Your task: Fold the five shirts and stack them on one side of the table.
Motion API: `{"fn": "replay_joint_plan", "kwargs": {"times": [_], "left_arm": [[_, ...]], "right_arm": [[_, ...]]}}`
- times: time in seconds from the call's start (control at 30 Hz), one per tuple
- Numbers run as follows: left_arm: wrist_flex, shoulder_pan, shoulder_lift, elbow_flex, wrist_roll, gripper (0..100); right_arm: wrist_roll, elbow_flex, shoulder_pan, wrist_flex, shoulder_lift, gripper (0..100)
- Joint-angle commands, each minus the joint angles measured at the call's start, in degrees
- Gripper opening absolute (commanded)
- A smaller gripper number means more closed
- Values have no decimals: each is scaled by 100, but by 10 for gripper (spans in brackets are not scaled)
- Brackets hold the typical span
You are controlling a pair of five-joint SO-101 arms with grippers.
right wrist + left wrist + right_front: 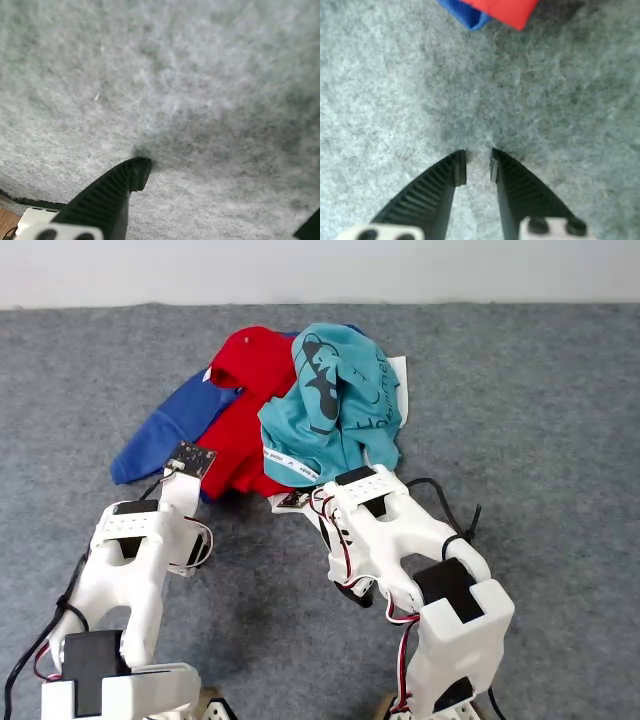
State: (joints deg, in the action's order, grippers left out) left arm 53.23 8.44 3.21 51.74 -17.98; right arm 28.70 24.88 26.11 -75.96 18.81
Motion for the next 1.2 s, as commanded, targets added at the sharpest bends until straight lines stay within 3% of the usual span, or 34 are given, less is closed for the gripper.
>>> {"fn": "replay_joint_plan", "kwargs": {"times": [0.0,0.3,0.37,0.53,0.83,0.97,1.17], "left_arm": [[185,-255,-149,382,-44,137],[185,-255,-149,382,-44,137],[185,-255,-149,382,-44,137],[185,-255,-149,382,-44,137],[185,-255,-149,382,-44,137],[185,-255,-149,382,-44,137],[185,-255,-149,382,-44,137]], "right_arm": [[53,105,-66,286,163,497],[62,62,-31,233,163,497],[70,-132,40,-374,163,496],[686,-1635,13,-2695,154,496],[563,-4035,-980,-2633,-488,496],[-431,-4853,-1859,-2369,-549,496],[-2418,-4809,-3644,-1402,-426,496]]}}
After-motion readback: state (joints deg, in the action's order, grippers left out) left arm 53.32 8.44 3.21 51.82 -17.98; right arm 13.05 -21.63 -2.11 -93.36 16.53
